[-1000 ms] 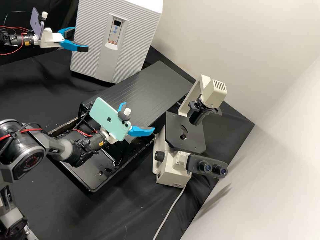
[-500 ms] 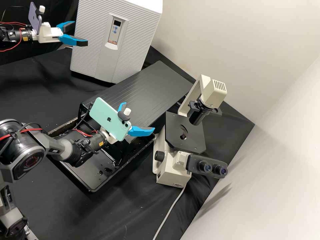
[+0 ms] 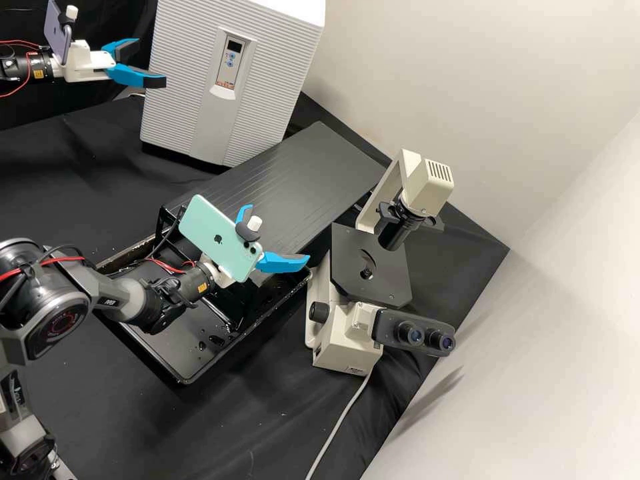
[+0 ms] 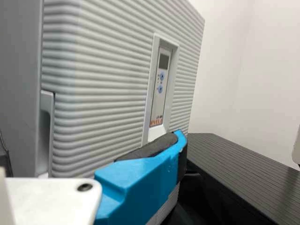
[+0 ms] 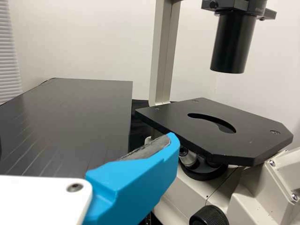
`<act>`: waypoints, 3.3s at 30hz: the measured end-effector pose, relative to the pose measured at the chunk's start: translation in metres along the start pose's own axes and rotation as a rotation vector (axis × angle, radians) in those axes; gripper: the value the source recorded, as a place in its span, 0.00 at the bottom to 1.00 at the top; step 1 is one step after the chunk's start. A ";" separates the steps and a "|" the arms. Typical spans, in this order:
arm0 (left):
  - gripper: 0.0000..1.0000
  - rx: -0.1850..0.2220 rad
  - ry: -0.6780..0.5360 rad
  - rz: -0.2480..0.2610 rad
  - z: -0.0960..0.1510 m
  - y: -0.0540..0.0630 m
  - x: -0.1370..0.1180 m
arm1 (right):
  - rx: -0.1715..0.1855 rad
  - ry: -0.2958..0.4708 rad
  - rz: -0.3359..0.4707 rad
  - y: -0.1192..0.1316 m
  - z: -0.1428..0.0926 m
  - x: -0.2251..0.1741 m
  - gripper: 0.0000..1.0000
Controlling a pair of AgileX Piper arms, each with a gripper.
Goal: Open the incubator door
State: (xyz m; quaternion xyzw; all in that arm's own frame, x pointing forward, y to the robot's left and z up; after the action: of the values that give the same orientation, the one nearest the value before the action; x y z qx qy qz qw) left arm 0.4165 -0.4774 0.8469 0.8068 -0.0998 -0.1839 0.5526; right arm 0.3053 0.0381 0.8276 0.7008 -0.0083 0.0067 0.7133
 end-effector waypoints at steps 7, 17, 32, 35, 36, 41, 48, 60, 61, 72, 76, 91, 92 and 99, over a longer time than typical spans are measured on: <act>0.00 -0.012 -0.032 -0.024 0.011 -0.011 0.007 | 0.000 0.000 0.000 0.000 0.000 0.000 1.00; 0.00 -0.017 -0.044 -0.021 0.015 -0.012 0.009 | 0.000 0.000 0.000 0.000 0.000 0.000 1.00; 0.00 -0.017 -0.025 -0.015 0.008 -0.010 0.005 | 0.000 0.000 0.000 0.000 0.000 0.000 1.00; 0.00 -0.018 -0.023 -0.013 0.008 -0.009 0.005 | 0.000 0.000 0.000 0.000 0.000 0.000 1.00; 0.00 -0.018 -0.023 -0.013 0.008 -0.009 0.005 | 0.000 0.000 0.000 0.000 0.000 0.000 1.00; 0.00 -0.018 -0.023 -0.013 0.008 -0.009 0.005 | 0.000 0.000 0.000 0.000 0.000 0.000 1.00; 0.00 -0.024 -0.016 -0.006 0.006 -0.008 0.005 | 0.000 0.000 0.000 0.000 0.000 0.000 1.00; 0.00 -0.045 0.003 0.007 0.004 -0.009 0.004 | 0.000 0.000 0.000 0.000 0.000 0.000 1.00; 0.00 -0.045 0.003 0.007 0.004 -0.009 0.004 | 0.000 0.000 0.000 0.000 0.000 0.000 1.00; 0.00 -0.050 0.020 0.011 0.001 -0.008 0.002 | 0.000 0.000 0.000 0.000 0.000 0.000 1.00; 0.00 -0.059 0.029 0.013 0.000 -0.009 0.001 | 0.000 0.000 0.000 0.000 0.000 0.000 1.00; 0.00 -0.063 -0.039 -0.020 0.017 -0.018 -0.014 | 0.000 0.000 0.000 0.000 0.000 0.000 1.00; 0.00 -0.057 -0.065 -0.028 0.021 -0.021 -0.014 | 0.000 0.000 0.000 0.000 0.000 0.000 1.00; 0.00 -0.021 -0.181 -0.084 0.042 -0.032 -0.017 | 0.000 0.000 0.000 0.000 0.000 0.000 1.00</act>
State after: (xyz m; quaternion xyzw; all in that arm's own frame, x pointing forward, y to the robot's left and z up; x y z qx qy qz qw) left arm 0.3824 -0.4953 0.8072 0.7844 -0.1135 -0.2800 0.5416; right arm 0.3053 0.0381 0.8276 0.7008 -0.0083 0.0067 0.7133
